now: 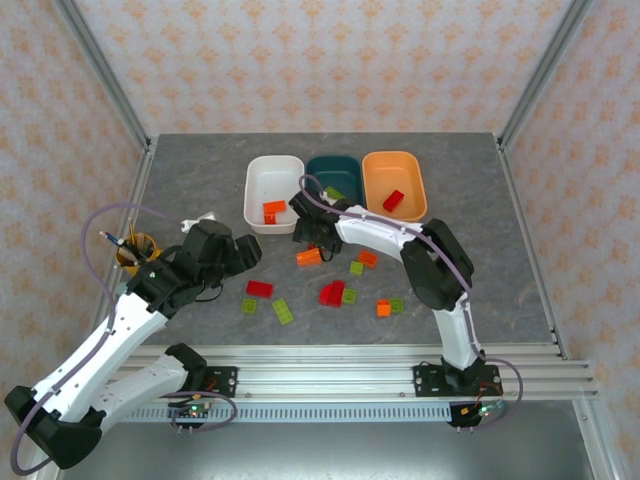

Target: Sort the legos into containers by color

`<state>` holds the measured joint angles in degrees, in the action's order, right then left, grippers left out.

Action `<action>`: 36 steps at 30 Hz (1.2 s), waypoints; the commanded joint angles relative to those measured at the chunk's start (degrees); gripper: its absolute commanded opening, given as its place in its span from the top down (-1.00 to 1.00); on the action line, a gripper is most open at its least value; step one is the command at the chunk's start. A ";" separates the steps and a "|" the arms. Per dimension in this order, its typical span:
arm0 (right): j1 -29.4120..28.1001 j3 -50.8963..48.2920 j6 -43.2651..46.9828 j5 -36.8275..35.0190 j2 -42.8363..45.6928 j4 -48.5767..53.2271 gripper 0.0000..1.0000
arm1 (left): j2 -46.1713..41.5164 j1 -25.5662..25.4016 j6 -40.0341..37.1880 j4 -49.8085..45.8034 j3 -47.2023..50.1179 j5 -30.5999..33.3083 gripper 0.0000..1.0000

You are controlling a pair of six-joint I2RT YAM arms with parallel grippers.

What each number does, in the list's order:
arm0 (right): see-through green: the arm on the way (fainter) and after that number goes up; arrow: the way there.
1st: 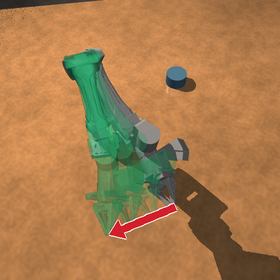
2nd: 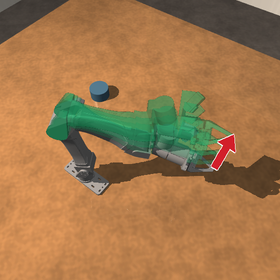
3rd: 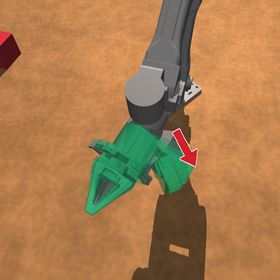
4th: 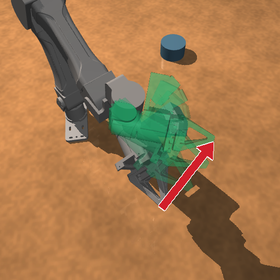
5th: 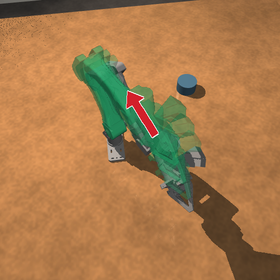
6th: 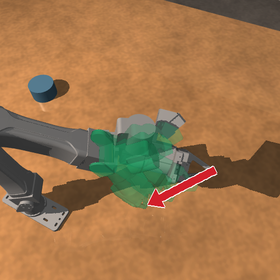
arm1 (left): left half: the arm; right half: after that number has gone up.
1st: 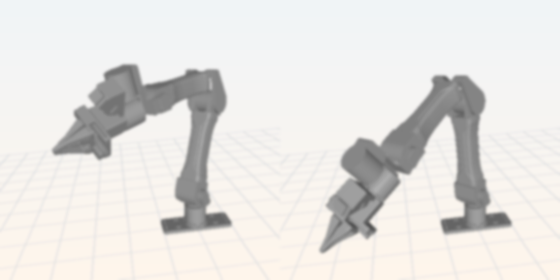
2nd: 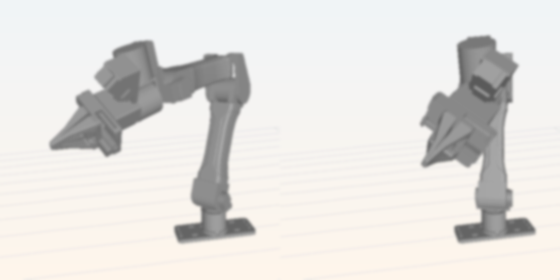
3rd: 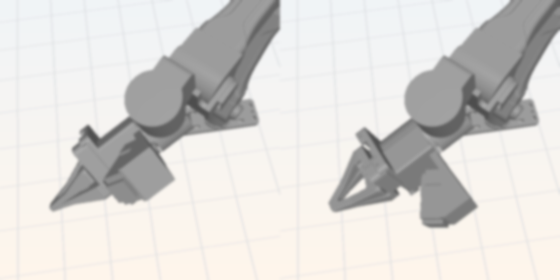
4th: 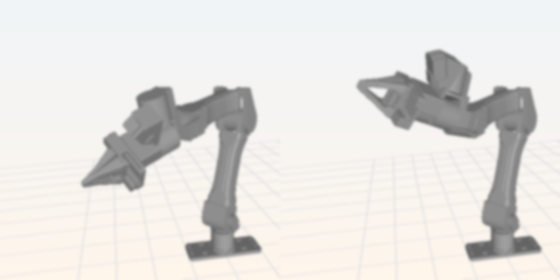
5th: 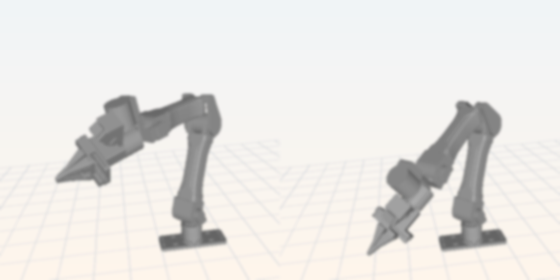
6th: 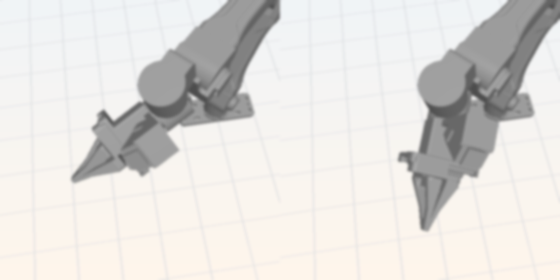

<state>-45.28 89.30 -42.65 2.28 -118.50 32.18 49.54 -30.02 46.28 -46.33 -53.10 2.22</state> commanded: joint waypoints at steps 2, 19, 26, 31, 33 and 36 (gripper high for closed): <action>-0.07 3.25 -1.95 -3.20 -2.77 3.73 -0.45 | -1.80 -0.39 0.73 -2.34 -0.25 2.18 -0.66; -1.72 3.14 0.14 -8.89 1.62 8.24 0.24 | -3.90 -0.35 0.09 -2.41 -0.54 1.11 -0.65; -1.04 -0.93 3.38 -14.64 14.49 12.75 0.25 | 2.75 -2.05 -1.97 2.90 -3.52 -2.19 -0.65; 5.32 -3.38 6.54 -15.38 21.75 15.15 0.25 | 9.99 -4.87 -2.90 7.12 -8.92 -3.18 -0.65; 9.61 -4.52 8.63 -14.60 22.95 15.05 0.25 | 12.89 -5.69 -3.04 8.31 -11.20 -3.60 -0.65; 16.85 -4.01 12.14 -10.77 21.20 15.23 0.24 | 16.91 -6.08 -2.87 10.48 -13.93 -4.78 -0.65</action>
<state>-33.26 86.48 -35.18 -8.99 -95.46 44.18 64.51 -35.68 44.49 -39.77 -64.23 -1.56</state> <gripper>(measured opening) 0.407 0.826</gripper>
